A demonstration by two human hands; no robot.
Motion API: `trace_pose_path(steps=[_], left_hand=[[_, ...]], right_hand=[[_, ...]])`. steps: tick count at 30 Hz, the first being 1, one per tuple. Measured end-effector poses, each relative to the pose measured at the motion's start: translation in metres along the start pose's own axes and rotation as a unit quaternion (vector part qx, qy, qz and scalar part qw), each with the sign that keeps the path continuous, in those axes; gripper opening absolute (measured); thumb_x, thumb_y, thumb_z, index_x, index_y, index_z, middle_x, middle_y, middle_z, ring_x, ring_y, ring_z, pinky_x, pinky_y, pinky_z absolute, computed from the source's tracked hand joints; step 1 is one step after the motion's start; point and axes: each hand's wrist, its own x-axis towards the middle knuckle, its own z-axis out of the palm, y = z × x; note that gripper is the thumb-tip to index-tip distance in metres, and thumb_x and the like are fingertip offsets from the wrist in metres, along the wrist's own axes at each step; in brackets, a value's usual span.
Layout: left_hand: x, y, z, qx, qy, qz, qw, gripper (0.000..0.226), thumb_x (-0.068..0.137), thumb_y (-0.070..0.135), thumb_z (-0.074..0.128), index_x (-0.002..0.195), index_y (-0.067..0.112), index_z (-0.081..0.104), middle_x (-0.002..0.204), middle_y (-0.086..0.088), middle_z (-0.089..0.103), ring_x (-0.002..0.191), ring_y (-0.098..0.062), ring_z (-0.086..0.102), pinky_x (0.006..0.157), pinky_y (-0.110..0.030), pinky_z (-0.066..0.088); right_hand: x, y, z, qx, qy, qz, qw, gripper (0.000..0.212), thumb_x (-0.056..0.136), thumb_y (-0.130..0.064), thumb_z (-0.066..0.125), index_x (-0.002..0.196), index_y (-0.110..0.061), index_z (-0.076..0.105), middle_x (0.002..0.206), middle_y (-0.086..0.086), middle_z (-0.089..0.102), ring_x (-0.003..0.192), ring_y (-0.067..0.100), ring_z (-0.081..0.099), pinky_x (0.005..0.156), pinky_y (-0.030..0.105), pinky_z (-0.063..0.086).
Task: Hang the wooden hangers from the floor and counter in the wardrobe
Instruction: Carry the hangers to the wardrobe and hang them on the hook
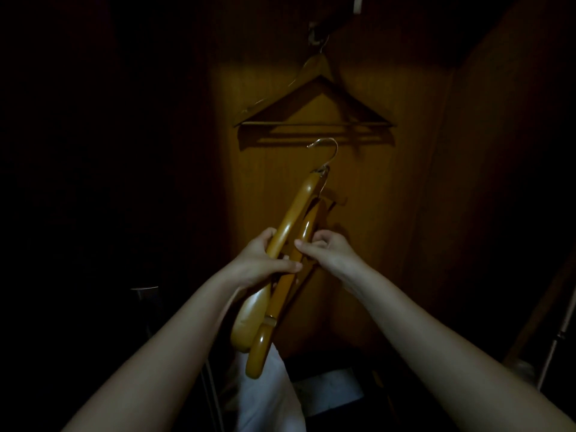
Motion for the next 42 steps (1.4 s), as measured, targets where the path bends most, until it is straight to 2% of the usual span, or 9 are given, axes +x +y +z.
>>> trace_pose_path(steps=[3,6,9,12,17,23,29,37,42], left_hand=[[0.004,0.012,-0.008,-0.008,0.006,0.01,1.0,0.046,0.074,0.0,0.073,0.111,0.009,0.048,0.082,-0.015,0.062,0.069,-0.026,0.069,0.077,-0.047,0.056],[0.005,0.023,-0.014,-0.01,-0.006,0.015,1.0,0.045,0.075,0.0,0.071,0.112,0.012,0.046,0.081,-0.013,0.065,0.065,-0.023,0.07,0.078,-0.049,0.055],[0.006,0.029,-0.017,-0.015,-0.012,0.021,1.0,0.044,0.074,0.002,0.073,0.109,0.014,0.048,0.076,-0.011,0.066,0.064,-0.023,0.07,0.086,-0.059,0.049],[0.005,0.034,-0.016,-0.021,-0.024,0.015,0.999,0.046,0.073,0.005,0.074,0.11,0.017,0.049,0.078,-0.009,0.067,0.066,-0.022,0.071,0.088,-0.058,0.048],[0.002,0.041,-0.014,-0.06,-0.031,0.0,0.998,0.045,0.074,0.009,0.069,0.113,0.02,0.05,0.086,-0.007,0.072,0.07,-0.018,0.071,0.069,-0.035,0.06],[0.011,0.052,-0.003,-0.02,0.063,0.026,0.997,0.027,0.087,0.016,0.06,0.114,0.012,0.053,0.09,-0.002,0.067,0.066,-0.001,0.068,0.059,-0.015,0.054],[0.035,0.065,0.018,-0.085,0.151,0.039,0.984,0.033,0.089,0.016,0.059,0.118,0.01,0.047,0.099,-0.012,0.07,0.068,-0.014,0.071,0.05,-0.022,0.051],[0.069,0.081,0.062,-0.063,0.297,0.083,0.949,0.042,0.088,0.011,0.06,0.126,0.009,0.044,0.093,-0.011,0.068,0.061,-0.012,0.07,0.056,-0.025,0.056],[0.08,0.076,0.093,-0.034,0.422,0.093,0.901,0.047,0.088,0.013,0.06,0.131,0.01,0.043,0.094,-0.006,0.062,0.062,-0.012,0.066,0.049,-0.021,0.055]], right_hand=[[0.01,-0.009,-0.011,-0.058,-0.019,-0.052,0.997,0.019,0.089,-0.034,0.058,0.081,-0.017,0.053,0.067,-0.005,0.05,0.067,0.01,0.052,0.067,0.025,0.041],[0.025,-0.009,-0.028,-0.154,0.083,-0.102,0.979,0.024,0.089,-0.035,0.057,0.108,-0.019,0.055,0.097,-0.002,0.056,0.1,0.02,0.055,0.087,0.038,0.046],[0.04,-0.015,-0.044,-0.251,0.122,-0.125,0.952,0.066,0.084,-0.03,0.065,0.14,-0.022,0.031,0.14,0.007,0.038,0.132,0.027,0.033,0.109,0.046,0.033],[0.055,-0.024,-0.047,-0.256,0.085,-0.174,0.947,0.089,0.082,-0.027,0.068,0.148,-0.026,0.009,0.153,0.006,0.025,0.141,0.026,0.024,0.114,0.05,0.025],[0.068,-0.024,-0.054,-0.207,0.043,-0.253,0.944,0.088,0.085,-0.018,0.064,0.146,-0.04,0.005,0.152,0.001,0.031,0.14,0.021,0.03,0.113,0.053,0.028],[0.075,-0.025,-0.077,-0.311,0.052,-0.287,0.905,0.079,0.092,-0.019,0.055,0.143,-0.046,0.001,0.15,0.004,0.033,0.138,0.024,0.032,0.113,0.048,0.028],[0.084,-0.021,-0.126,-0.358,0.068,-0.298,0.882,0.072,0.093,-0.021,0.052,0.146,-0.04,0.007,0.136,0.005,0.045,0.126,0.024,0.044,0.105,0.042,0.033],[0.111,-0.029,-0.211,-0.369,0.047,-0.305,0.877,0.075,0.092,-0.023,0.055,0.141,-0.048,0.004,0.131,0.01,0.045,0.122,0.03,0.045,0.101,0.046,0.041],[0.131,-0.026,-0.253,-0.339,0.034,-0.315,0.886,0.072,0.091,-0.02,0.057,0.145,-0.04,0.014,0.13,0.013,0.045,0.123,0.03,0.045,0.104,0.047,0.038]])
